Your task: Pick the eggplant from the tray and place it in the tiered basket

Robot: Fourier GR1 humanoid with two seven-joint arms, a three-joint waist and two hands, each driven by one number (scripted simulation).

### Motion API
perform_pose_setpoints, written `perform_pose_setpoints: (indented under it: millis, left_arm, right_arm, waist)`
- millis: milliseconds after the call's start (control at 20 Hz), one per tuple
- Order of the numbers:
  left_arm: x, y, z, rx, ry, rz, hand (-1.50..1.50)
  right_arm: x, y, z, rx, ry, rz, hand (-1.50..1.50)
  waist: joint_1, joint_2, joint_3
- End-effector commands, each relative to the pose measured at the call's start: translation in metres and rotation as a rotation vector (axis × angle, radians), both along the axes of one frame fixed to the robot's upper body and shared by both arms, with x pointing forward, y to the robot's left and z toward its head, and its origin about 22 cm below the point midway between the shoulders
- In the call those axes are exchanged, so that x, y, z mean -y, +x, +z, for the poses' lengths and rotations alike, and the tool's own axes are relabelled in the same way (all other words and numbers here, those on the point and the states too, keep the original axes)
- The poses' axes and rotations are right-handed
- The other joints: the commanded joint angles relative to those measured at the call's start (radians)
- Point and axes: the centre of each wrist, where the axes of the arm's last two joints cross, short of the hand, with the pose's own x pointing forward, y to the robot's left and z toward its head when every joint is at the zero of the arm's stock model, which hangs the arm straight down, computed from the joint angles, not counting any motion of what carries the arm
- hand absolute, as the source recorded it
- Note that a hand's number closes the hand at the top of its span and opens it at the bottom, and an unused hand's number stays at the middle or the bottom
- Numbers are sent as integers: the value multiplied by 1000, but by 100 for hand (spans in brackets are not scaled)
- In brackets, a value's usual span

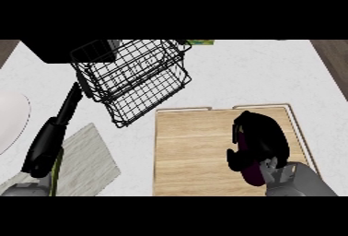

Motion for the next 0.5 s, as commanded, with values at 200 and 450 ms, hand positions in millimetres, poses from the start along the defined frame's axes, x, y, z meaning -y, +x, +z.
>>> perform_pose_setpoints:
  millis: [200, 450]
  left_arm:
    - [-12, -15, -7, -26, -3, 73, 0]
    - [-19, -13, -4, -21, 5, 65, 0]
  right_arm:
    - [19, -33, -3, 156, -160, -547, 150]
    - [-4, -64, 43, 339, 89, -626, 150]
  waist:
    - [-83, -27, -3]
    - [-73, -19, -2]
